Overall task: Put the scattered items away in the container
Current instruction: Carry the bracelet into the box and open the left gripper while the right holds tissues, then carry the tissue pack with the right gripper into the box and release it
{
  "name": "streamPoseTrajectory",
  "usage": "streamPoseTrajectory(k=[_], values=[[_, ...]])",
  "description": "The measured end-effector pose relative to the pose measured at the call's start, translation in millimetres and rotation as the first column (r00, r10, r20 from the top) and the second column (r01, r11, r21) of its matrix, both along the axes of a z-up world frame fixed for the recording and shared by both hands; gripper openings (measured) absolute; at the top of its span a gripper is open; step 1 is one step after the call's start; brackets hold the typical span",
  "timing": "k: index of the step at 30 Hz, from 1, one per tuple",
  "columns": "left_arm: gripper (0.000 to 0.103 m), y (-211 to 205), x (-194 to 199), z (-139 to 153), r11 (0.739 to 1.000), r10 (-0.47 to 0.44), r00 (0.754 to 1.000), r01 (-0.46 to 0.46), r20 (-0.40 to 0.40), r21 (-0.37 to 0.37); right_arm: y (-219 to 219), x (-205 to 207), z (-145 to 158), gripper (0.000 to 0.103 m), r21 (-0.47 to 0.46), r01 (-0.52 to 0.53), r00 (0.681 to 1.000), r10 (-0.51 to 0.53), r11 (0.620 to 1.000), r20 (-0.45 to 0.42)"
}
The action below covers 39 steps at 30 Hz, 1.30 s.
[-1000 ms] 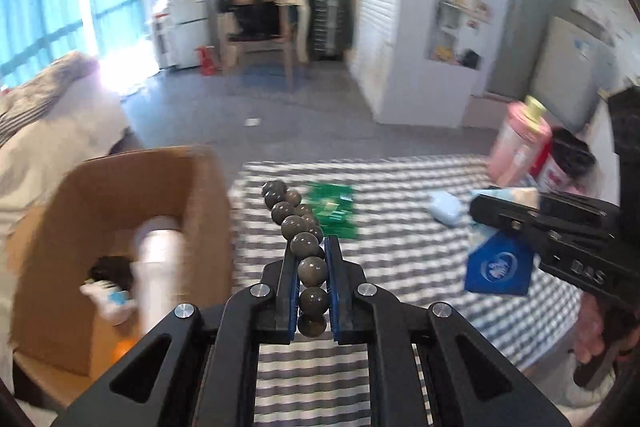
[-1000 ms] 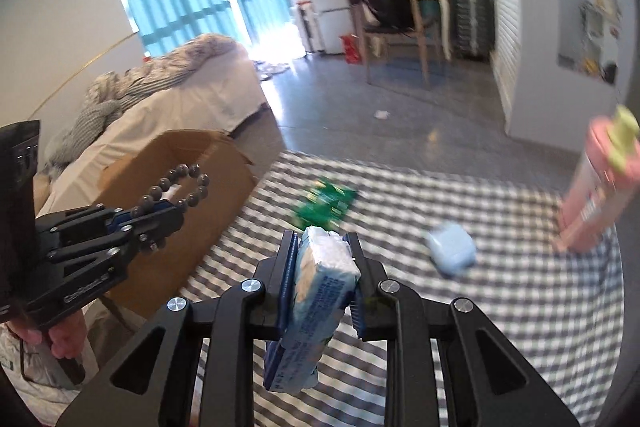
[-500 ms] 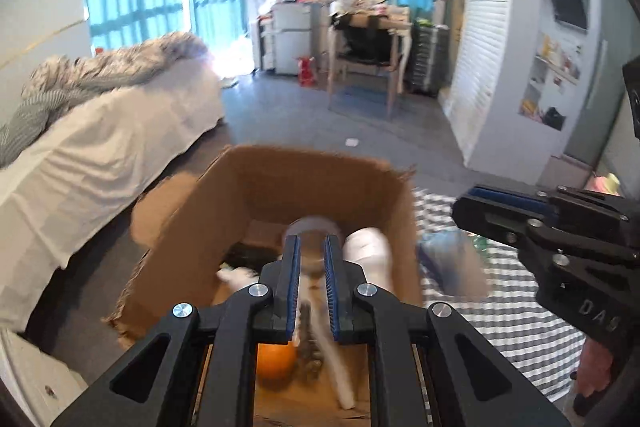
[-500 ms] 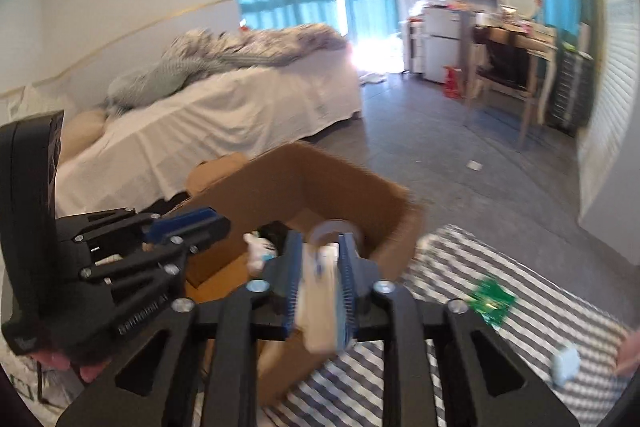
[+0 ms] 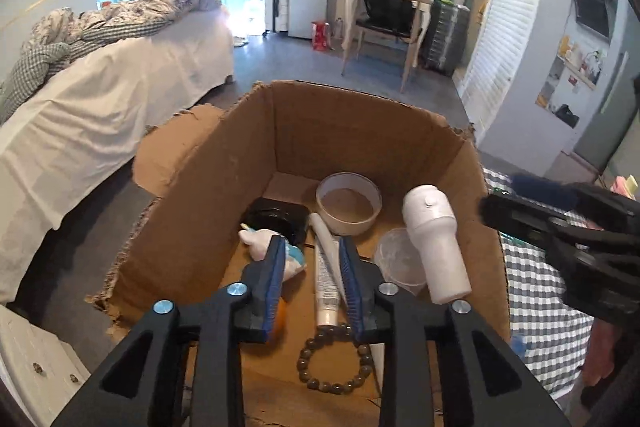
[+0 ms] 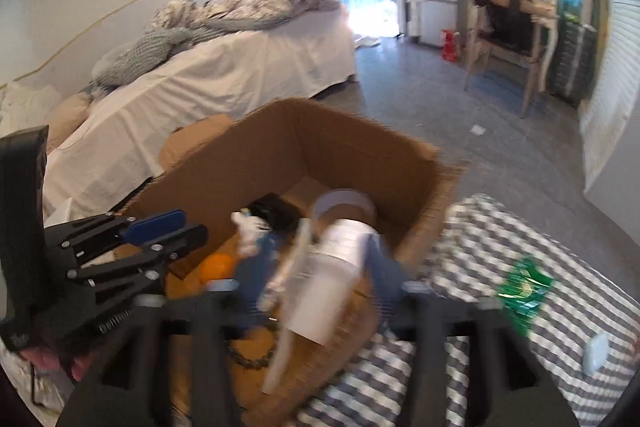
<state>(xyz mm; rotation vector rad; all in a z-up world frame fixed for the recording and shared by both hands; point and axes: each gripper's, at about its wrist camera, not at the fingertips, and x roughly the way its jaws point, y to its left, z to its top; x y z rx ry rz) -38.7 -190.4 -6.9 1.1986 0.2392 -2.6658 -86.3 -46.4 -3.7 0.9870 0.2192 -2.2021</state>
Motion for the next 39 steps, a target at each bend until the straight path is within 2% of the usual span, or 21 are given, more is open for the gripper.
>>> streamPoseTrajectory(k=[1,2,4,5,6,8,9,14,18,20,23,29,39], values=[[0.042,2.3,0.0,-0.2,1.0,-0.009,1.0,0.009,-0.002,0.0,13.0,1.7,2.8,0.077,0.009,0.027,0.999,-0.027,1.0,-0.026],[0.053,4.4,-0.2,0.0,1.0,-0.016,1.0,0.016,-0.006,0.001,23.4,2.6,5.2,0.077,0.02,0.046,0.998,-0.045,0.999,-0.046],[0.061,10.0,-1.0,0.3,1.0,-0.024,1.0,0.024,-0.016,-0.001,44.7,5.3,9.3,0.079,0.042,0.075,0.995,-0.072,0.996,-0.066],[0.069,13.2,-1.2,0.9,1.0,-0.03,0.999,0.029,-0.021,-0.003,57.8,8.9,10.4,0.08,0.056,0.081,0.995,-0.077,0.995,-0.068],[0.083,16.3,-1.5,1.7,0.999,-0.032,0.999,0.032,-0.026,-0.006,66.8,13.4,9.6,0.085,0.07,0.079,0.995,-0.074,0.994,-0.07],[0.098,22.7,-2.1,3.9,0.999,-0.033,0.999,0.032,-0.037,-0.017,79.3,26.2,4.3,0.088,0.125,0.066,0.995,-0.056,0.99,-0.078],[0.101,26.6,-1.6,5.3,0.999,-0.034,0.998,0.033,-0.046,-0.023,82.6,34.1,-0.6,0.088,0.157,0.057,0.996,-0.045,0.986,-0.082],[0.103,44.5,2.1,8.2,0.998,-0.056,0.997,0.054,-0.052,-0.035,88.8,75.2,-31.0,0.088,0.253,-0.047,0.997,0.061,0.966,-0.049],[0.103,57.2,7.8,8.4,0.997,-0.062,0.997,0.06,-0.043,-0.041,88.1,99.3,-53.4,0.088,0.228,-0.185,0.983,0.183,0.956,0.029],[0.103,62.1,12.1,8.2,0.998,-0.06,0.997,0.059,-0.039,-0.038,89.1,100.8,-60.2,0.088,0.193,-0.21,0.978,0.203,0.958,0.056],[0.103,67.6,18.2,7.5,0.998,-0.056,0.998,0.055,-0.033,-0.028,87.7,97.4,-73.0,0.088,0.177,-0.215,0.976,0.203,0.961,0.082],[0.103,75.1,23.1,7.2,0.998,-0.051,0.999,0.05,-0.014,-0.042,80.8,85.9,-104.0,0.088,0.219,-0.199,0.978,0.179,0.955,0.105],[0.103,77.4,18.8,0.9,0.998,-0.054,0.998,0.054,0.014,-0.043,62.4,79.5,-124.4,0.088,0.254,-0.177,0.982,0.153,0.951,0.111]])
